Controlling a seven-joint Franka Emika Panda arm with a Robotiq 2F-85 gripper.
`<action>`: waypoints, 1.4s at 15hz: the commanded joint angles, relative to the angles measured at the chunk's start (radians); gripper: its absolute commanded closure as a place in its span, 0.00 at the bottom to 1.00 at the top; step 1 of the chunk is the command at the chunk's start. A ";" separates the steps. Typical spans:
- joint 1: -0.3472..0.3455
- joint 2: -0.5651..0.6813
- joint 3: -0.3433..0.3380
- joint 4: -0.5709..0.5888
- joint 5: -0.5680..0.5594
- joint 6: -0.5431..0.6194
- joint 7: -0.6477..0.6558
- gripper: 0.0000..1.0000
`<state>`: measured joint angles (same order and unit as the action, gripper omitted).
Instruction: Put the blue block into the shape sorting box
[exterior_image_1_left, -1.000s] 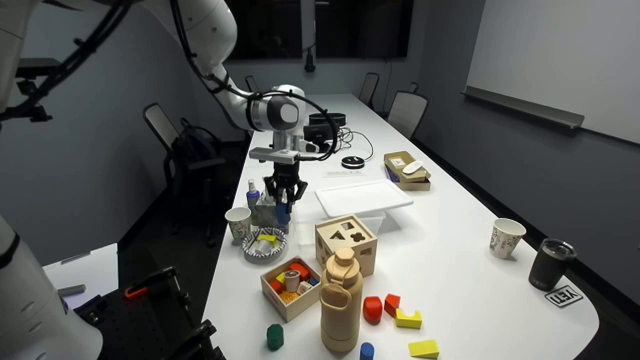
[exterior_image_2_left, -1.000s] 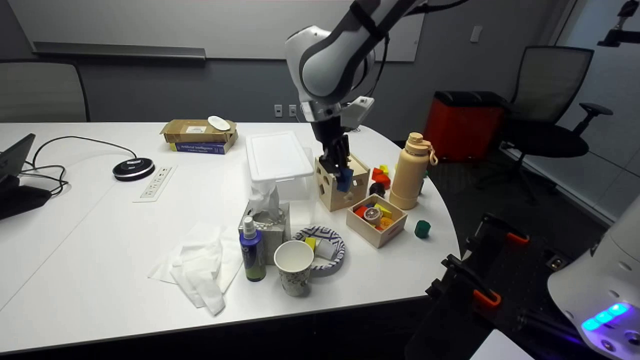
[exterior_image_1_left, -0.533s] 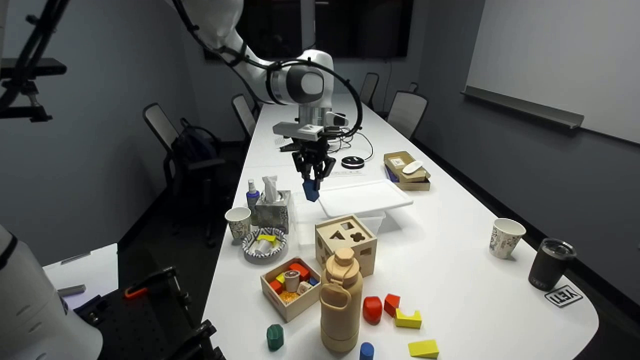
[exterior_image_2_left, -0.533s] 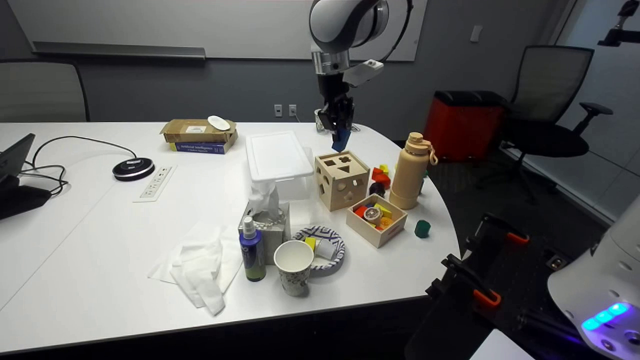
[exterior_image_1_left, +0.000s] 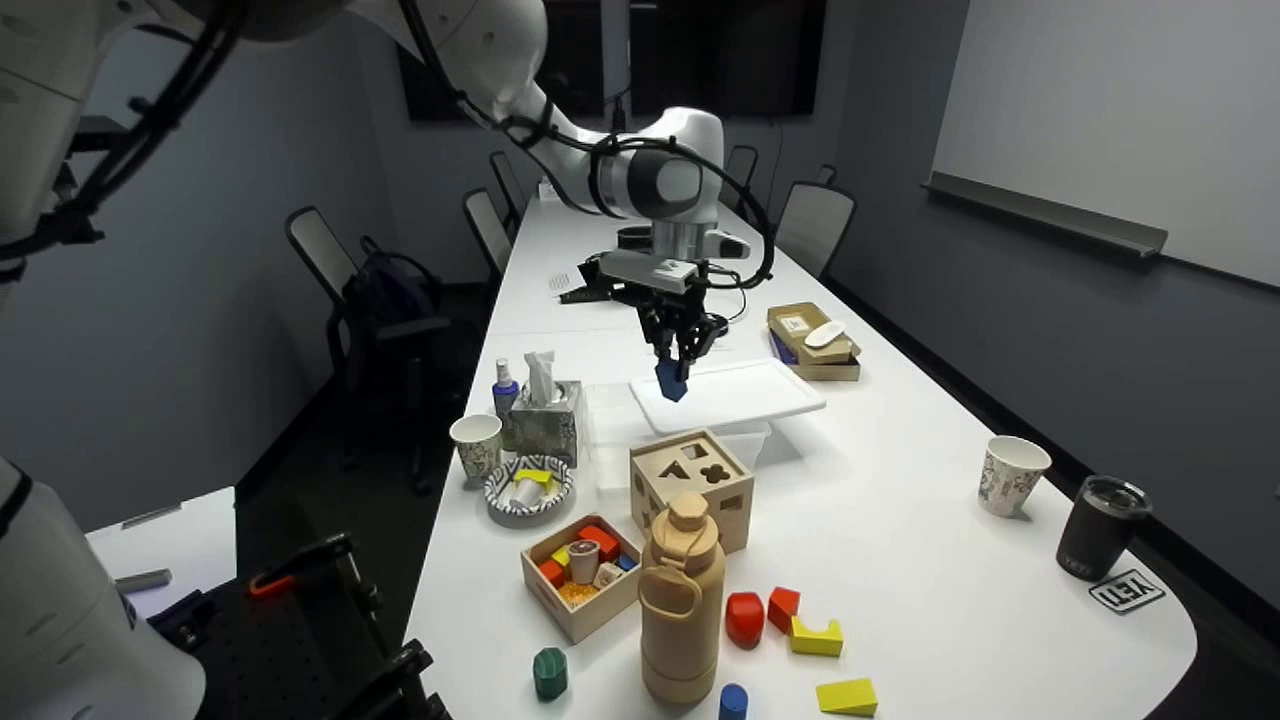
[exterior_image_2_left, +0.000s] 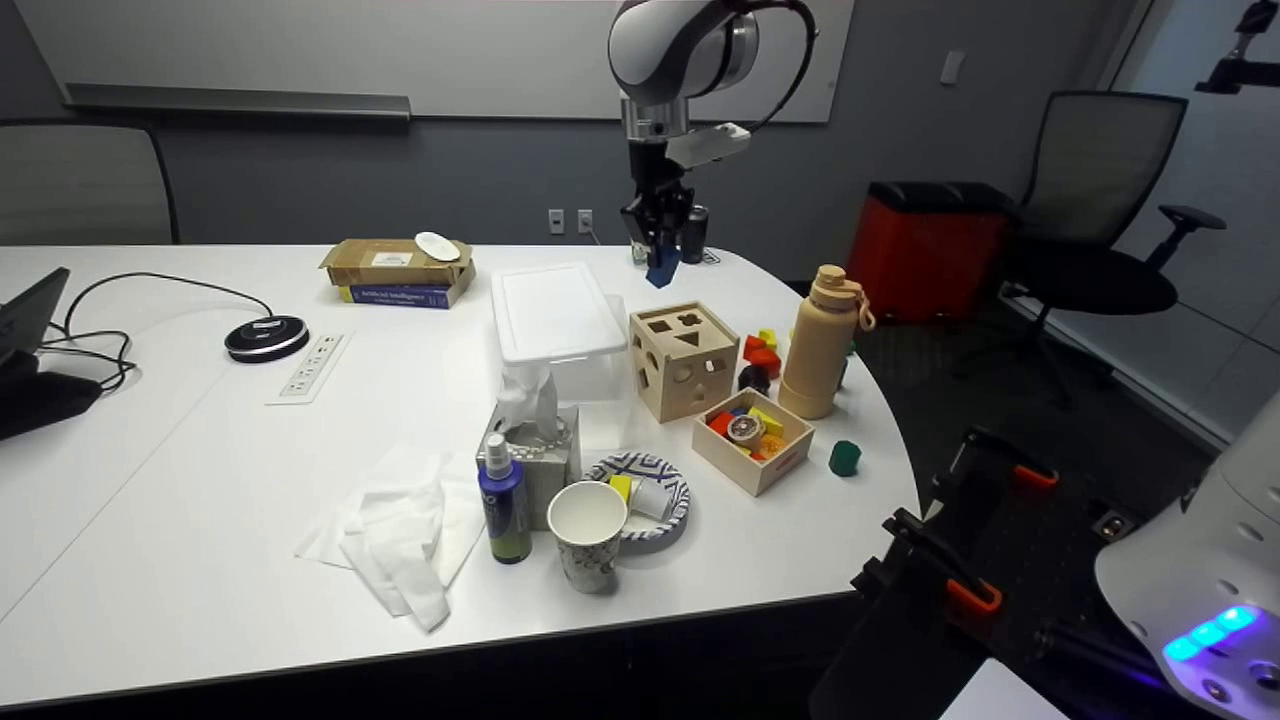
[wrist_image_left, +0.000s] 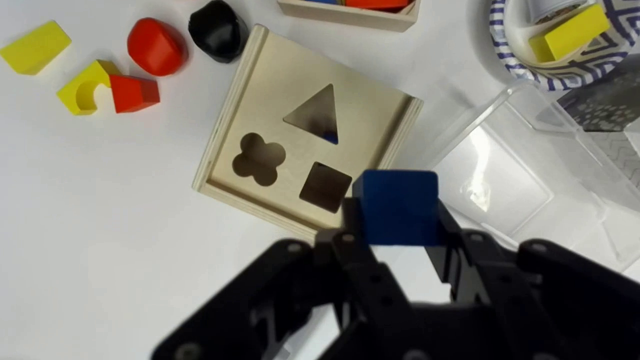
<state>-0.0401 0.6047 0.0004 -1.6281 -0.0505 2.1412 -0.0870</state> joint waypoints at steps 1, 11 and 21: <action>-0.001 0.103 -0.004 0.130 0.029 -0.048 0.034 0.91; -0.013 0.253 -0.005 0.345 0.078 -0.231 0.076 0.91; -0.026 0.330 -0.020 0.421 0.071 -0.298 0.109 0.91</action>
<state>-0.0715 0.9159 -0.0121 -1.2451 0.0073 1.8787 -0.0075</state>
